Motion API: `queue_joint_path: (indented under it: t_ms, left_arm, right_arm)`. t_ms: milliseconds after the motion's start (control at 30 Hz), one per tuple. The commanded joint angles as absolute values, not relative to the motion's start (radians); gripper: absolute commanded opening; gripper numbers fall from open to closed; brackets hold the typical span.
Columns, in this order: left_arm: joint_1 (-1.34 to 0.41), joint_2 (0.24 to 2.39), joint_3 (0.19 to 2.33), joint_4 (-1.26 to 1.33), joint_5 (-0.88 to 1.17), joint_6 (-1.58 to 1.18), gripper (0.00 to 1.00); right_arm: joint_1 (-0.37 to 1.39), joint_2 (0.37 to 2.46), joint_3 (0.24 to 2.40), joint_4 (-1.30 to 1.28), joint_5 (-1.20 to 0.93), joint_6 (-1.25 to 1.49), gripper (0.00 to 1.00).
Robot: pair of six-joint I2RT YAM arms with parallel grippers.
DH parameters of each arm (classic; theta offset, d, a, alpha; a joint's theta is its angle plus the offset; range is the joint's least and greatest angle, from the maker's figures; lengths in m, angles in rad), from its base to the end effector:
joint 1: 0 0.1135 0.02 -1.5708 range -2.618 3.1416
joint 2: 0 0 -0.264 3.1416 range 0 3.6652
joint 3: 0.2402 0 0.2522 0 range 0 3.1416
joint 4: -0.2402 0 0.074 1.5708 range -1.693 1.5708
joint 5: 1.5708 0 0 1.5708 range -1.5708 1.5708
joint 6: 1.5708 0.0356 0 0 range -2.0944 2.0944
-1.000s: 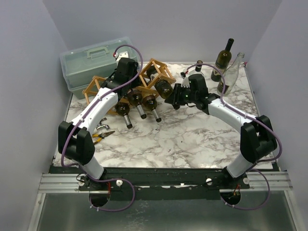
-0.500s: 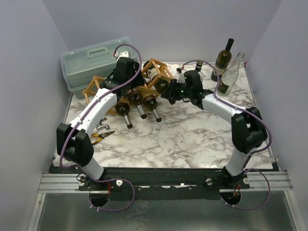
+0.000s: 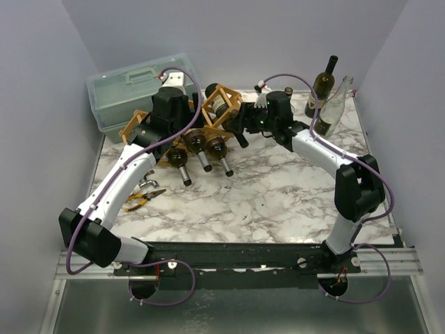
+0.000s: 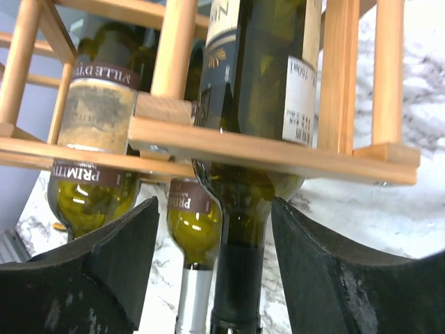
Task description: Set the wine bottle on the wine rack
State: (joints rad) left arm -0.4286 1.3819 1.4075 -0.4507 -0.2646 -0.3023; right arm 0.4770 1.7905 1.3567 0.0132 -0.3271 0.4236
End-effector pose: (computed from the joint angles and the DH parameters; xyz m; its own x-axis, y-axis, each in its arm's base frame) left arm 0.2881 -0.1214 0.3944 -0.4130 -0.1272 -0.9018 0.0644 0.9836 -0.1683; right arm 0.3708 0.2045 0.2787 -0.6165 0.1196 -0.7782 -0.4848 0.7212 0.4948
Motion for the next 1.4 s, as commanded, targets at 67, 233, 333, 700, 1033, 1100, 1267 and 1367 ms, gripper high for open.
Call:
queue_joint_path:
  t_ms: [67, 233, 333, 700, 1033, 1100, 1267, 1367]
  left_arm:
    - [-0.494, 1.338, 1.377, -0.448, -0.305, -0.162, 0.9]
    - [-0.505, 1.327, 1.371, -0.448, -0.321, -0.162, 0.9]
    - [-0.508, 1.321, 1.368, -0.447, -0.324, -0.168, 0.9]
    - [-0.508, 1.304, 1.36, -0.445, -0.311, -0.17, 0.9]
    - [-0.509, 1.301, 1.366, -0.446, -0.271, -0.211, 0.99]
    - [-0.508, 1.303, 1.371, -0.449, -0.285, -0.239, 0.99]
    - [-0.508, 1.284, 1.361, -0.428, -0.28, -0.268, 0.99]
    - [-0.506, 1.283, 1.351, -0.411, -0.284, -0.296, 0.99]
  right_arm:
    - [0.483, 1.824, 1.436, -0.037, -0.261, 0.355, 0.72]
    - [0.483, 1.837, 1.46, -0.045, -0.209, 0.341, 0.84]
    - [0.482, 1.859, 1.5, -0.063, -0.177, 0.32, 0.86]
    - [0.482, 1.944, 1.712, -0.221, -0.09, 0.228, 0.88]
    - [0.5, 1.663, 1.603, -0.336, -0.104, 0.215, 0.89]
    - [0.499, 1.597, 1.573, -0.337, -0.09, 0.202, 0.89]
    - [0.496, 1.485, 1.544, -0.357, 0.049, 0.158, 0.93]
    - [0.482, 1.471, 1.571, -0.388, 0.104, 0.126, 0.94]
